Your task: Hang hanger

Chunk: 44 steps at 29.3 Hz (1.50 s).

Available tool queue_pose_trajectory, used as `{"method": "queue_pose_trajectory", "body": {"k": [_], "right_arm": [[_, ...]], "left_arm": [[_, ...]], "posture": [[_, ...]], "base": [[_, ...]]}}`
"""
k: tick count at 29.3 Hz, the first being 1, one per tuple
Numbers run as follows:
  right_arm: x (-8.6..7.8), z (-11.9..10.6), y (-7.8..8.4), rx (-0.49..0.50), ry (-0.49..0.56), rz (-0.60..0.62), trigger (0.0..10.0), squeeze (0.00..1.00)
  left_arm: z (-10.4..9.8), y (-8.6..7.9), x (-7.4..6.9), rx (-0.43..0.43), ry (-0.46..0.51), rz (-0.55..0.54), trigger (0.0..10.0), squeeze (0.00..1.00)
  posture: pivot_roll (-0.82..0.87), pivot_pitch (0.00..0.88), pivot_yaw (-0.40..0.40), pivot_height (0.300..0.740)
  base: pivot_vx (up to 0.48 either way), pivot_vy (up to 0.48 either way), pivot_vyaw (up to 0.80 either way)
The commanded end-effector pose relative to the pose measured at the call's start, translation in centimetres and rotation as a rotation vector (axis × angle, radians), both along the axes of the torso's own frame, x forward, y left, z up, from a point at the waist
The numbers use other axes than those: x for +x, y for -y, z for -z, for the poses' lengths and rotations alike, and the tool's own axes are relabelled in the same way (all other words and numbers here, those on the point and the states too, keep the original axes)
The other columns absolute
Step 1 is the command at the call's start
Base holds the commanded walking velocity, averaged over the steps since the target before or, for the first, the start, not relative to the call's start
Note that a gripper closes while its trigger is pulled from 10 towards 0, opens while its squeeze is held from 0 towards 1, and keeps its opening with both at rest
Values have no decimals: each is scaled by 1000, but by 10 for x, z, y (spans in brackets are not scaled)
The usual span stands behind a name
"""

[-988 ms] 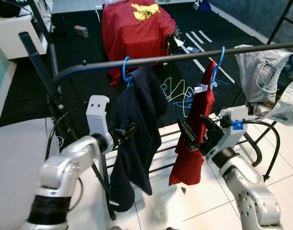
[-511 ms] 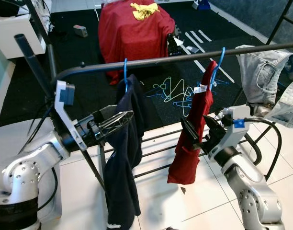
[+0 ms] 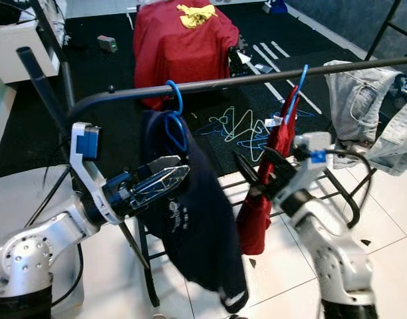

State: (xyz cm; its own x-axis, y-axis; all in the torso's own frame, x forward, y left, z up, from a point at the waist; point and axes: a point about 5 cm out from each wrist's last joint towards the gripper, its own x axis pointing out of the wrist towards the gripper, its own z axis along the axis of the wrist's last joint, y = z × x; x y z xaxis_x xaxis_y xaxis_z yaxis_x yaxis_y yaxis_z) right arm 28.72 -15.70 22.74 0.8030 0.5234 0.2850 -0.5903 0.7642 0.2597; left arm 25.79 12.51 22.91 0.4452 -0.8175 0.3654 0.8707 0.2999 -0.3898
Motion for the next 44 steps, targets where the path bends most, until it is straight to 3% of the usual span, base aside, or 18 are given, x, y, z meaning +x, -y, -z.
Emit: {"method": "queue_pose_trajectory", "body": {"k": [1, 6, 12, 15, 24, 35, 41, 44], "right_arm": [[-1, 0, -3, 32, -12, -29, 10000, 0], [0, 14, -17, -61, -71, -81, 10000, 0], [0, 22, -19, -121, -111, -79, 10000, 0], [2, 38, -13, -253, -170, -45, 10000, 0], [10, 39, 2, -404, -143, -9, 10000, 0], [19, 44, -3, -410, -144, 0, 10000, 0], [26, 44, -5, -363, -139, 5, 10000, 0], [38, 44, -8, -317, -125, 11, 10000, 0]], "left_arm": [[6, 0, -1, -7, -23, -1, 10000, 0], [9, 2, -1, 1, -36, -4, 10000, 0], [9, 3, -1, 3, -38, -3, 10000, 0], [9, 4, -1, 5, -37, -3, 10000, 0], [10, 8, -1, 15, -32, -8, 10000, 0], [9, 8, 0, 19, -24, -14, 10000, 0], [9, 9, 0, 17, -22, -14, 10000, 0], [8, 12, 0, 14, -18, -7, 10000, 0]], "posture": [[15, 183, -30, 740], [14, 180, -32, 740], [13, 181, -29, 740], [12, 186, -30, 740], [13, 188, -33, 740], [20, 188, -34, 740], [18, 188, -33, 740], [27, 191, -33, 740]], "base": [[0, 0, 0], [0, 0, 0], [0, 0, 0], [0, 0, 0], [0, 0, 0], [0, 0, 0], [0, 0, 0], [0, 0, 0]]}}
